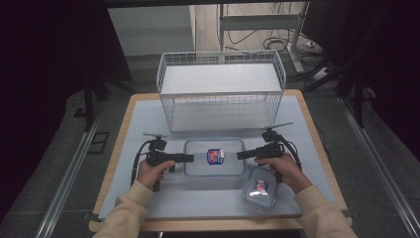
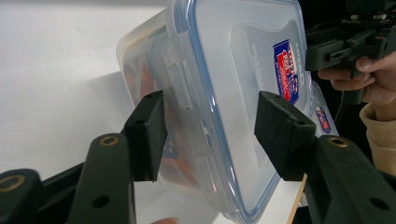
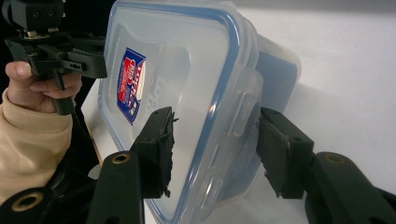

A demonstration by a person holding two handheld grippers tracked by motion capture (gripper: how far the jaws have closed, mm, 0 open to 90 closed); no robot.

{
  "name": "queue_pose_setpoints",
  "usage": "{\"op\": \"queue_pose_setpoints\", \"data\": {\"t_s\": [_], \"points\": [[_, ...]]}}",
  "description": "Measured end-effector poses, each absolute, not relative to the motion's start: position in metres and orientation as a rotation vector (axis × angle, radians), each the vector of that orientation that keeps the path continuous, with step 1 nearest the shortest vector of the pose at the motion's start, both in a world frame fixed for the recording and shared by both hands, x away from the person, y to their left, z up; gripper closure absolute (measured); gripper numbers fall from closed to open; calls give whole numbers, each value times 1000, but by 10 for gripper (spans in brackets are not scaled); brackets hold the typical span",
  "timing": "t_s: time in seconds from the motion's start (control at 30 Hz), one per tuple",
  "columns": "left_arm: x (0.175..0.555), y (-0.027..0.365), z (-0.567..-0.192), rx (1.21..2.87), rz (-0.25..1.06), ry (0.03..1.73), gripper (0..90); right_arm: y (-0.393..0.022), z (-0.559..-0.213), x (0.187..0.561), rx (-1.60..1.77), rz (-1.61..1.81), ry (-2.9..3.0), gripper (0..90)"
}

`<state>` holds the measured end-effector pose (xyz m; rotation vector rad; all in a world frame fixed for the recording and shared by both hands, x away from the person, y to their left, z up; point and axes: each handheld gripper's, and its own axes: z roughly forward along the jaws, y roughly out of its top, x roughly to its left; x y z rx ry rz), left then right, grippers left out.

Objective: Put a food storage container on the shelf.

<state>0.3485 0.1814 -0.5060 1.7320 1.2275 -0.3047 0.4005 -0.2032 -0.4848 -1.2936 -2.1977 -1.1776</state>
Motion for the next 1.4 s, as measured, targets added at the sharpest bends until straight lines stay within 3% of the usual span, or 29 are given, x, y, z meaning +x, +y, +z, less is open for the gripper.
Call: {"op": "queue_pose_setpoints", "data": {"t_s": [1.4], "points": [[340, 179, -473, 1698, -148, 1153, 501, -208, -458, 389, -1225, -1392, -2270, 520]]}}
